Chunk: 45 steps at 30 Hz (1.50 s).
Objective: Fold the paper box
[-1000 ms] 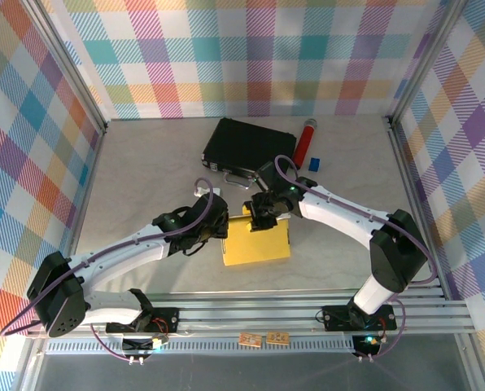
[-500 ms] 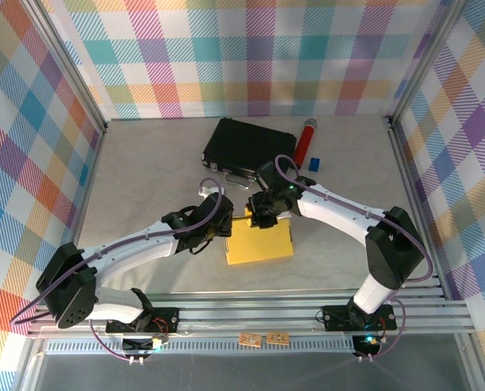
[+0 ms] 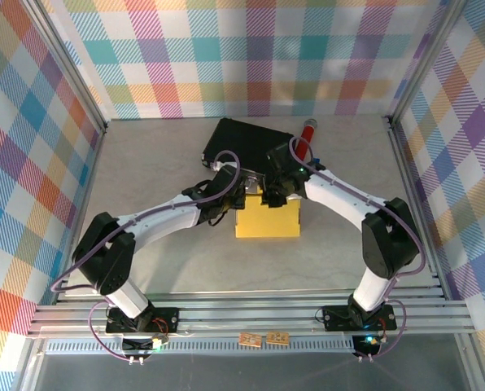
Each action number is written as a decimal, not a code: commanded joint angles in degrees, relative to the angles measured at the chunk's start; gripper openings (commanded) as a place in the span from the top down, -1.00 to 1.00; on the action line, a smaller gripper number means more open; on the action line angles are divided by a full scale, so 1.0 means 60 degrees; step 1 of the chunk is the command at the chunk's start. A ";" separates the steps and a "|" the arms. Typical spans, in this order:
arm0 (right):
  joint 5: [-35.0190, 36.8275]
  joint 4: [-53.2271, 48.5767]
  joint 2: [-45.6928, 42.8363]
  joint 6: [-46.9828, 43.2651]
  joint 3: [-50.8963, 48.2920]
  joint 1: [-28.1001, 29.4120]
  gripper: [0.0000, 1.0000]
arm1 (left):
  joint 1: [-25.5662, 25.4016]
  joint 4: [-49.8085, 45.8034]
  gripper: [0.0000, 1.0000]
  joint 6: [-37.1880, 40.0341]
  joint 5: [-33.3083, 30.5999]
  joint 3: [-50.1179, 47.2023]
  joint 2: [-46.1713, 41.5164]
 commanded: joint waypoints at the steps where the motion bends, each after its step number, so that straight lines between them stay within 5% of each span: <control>1: -0.0255 0.0072 0.0350 -0.0568 0.0432 -0.0118 0.57 | 0.0154 0.1559 1.00 0.0480 0.0149 0.0707 0.0309; 16: -0.0257 0.0538 0.0394 -0.1451 0.1144 -0.0499 0.50 | 0.0383 0.4134 1.00 0.1462 0.0038 0.0410 0.0597; 26: -0.0381 0.1684 -0.0390 -0.1500 -0.0528 -0.0411 0.22 | 0.0144 0.5637 1.00 0.1406 -0.0098 -0.1334 -0.0060; 38: -0.0018 0.2094 -0.1116 -0.1605 -0.1777 -0.0094 0.21 | -0.0687 0.6378 1.00 0.1840 -0.1132 -0.2228 -0.0526; 45: 0.0294 0.1904 -0.1896 -0.1803 -0.2297 -0.0074 -0.03 | -0.1174 0.6435 1.00 0.2369 -0.1793 -0.2513 -0.0826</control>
